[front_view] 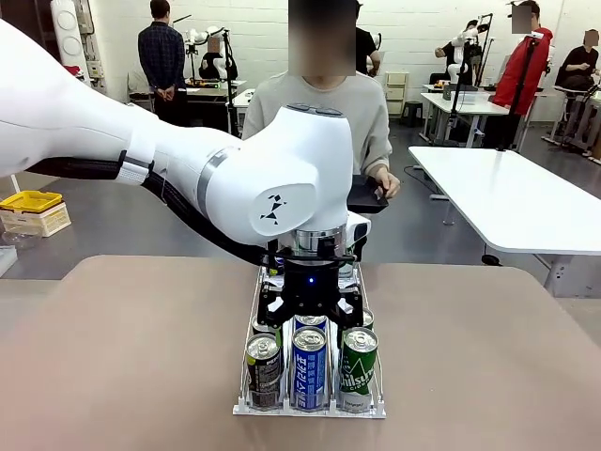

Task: Retrieve and hand over the desired beverage to the person.
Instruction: Pick up a can of the same type that the person held from the Automatic Can Dispenser.

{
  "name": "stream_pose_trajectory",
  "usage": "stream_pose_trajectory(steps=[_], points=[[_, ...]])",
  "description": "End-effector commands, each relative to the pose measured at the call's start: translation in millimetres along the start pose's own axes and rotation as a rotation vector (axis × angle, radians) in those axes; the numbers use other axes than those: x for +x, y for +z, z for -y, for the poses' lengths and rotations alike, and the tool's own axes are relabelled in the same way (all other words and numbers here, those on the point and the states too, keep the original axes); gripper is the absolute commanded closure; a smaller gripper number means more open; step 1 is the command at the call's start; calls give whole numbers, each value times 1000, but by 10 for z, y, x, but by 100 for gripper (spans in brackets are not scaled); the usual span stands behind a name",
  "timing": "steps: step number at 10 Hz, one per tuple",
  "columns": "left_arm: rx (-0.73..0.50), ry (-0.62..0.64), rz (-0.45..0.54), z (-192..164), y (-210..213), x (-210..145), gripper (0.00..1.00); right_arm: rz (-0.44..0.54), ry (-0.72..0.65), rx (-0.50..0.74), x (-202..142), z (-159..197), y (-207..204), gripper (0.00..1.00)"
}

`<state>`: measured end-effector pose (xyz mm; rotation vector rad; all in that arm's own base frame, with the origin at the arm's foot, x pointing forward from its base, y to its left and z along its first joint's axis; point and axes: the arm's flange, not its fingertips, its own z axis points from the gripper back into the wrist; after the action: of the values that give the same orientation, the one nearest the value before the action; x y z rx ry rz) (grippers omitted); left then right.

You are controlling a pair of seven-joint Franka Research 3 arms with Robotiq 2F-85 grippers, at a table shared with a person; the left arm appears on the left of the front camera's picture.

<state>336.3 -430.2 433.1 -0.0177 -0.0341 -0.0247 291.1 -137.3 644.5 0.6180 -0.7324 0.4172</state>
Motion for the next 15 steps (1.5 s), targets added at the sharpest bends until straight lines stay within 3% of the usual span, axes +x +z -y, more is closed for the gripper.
stream_pose_trajectory(steps=[1, 5, 6, 7, 8, 9, 10, 15], points=[[7, 19, -10, 19, -25, 3, 0, 23, 11, 37, 26, 2, -6, 0], [-10, 8, -19, 7, -37, 0, 0, 23, 11, 37, 26, 2, -6, 0], [-4, 3, -28, 9, -45, 1, 56, 23, 11, 37, 26, 2, -6, 0], [-3, 3, -44, 8, -53, 6, 56, 23, 11, 37, 26, 2, -6, 0], [-4, 1, -52, 10, -61, 8, 100, 23, 11, 37, 26, 2, -6, 0], [-5, -3, -57, 2, -71, 5, 61, 23, 11, 37, 26, 2, -6, 0], [-6, -6, -59, -3, -77, 3, 100, 23, 11, 37, 26, 2, -6, 0], [11, -44, -60, -6, -45, -12, 100, 23, 11, 37, 26, 2, -6, 0]])
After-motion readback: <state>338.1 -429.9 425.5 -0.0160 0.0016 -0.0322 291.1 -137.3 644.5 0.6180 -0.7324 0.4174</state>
